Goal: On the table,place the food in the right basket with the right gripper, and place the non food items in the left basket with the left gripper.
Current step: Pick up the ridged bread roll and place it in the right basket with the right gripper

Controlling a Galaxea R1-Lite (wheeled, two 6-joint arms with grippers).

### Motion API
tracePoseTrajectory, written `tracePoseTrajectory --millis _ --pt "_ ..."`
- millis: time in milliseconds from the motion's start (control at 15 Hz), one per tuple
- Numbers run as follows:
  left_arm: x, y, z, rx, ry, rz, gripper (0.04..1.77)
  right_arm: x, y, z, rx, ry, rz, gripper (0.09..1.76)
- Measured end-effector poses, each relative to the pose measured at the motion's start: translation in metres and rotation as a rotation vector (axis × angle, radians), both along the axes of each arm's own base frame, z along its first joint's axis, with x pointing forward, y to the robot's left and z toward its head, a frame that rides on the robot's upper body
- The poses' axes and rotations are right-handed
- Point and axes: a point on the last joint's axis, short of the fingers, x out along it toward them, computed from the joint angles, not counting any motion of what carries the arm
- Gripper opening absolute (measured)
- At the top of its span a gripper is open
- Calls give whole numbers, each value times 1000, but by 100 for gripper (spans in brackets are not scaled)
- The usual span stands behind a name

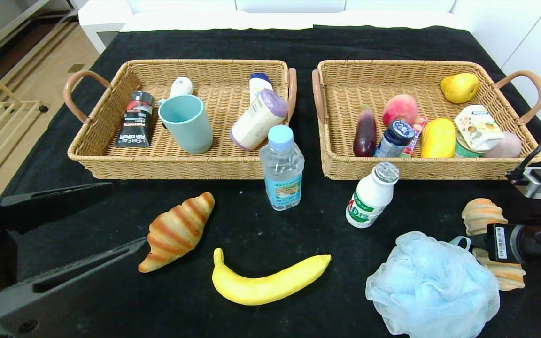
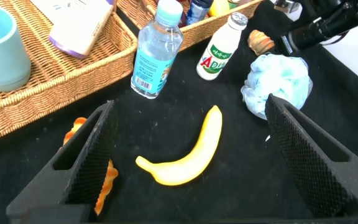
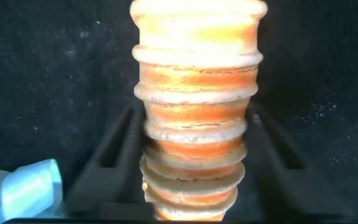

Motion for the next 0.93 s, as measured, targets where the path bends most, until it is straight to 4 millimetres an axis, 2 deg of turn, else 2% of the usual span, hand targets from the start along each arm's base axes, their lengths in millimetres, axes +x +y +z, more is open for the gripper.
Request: tracePoseTrajectory --millis 267,933 --pt "0 0 0 1 0 0 172 0 0 -5 -4 16 0 67" --pt "0 0 -1 9 -2 -1 172 0 2 -13 -1 4 10 62"
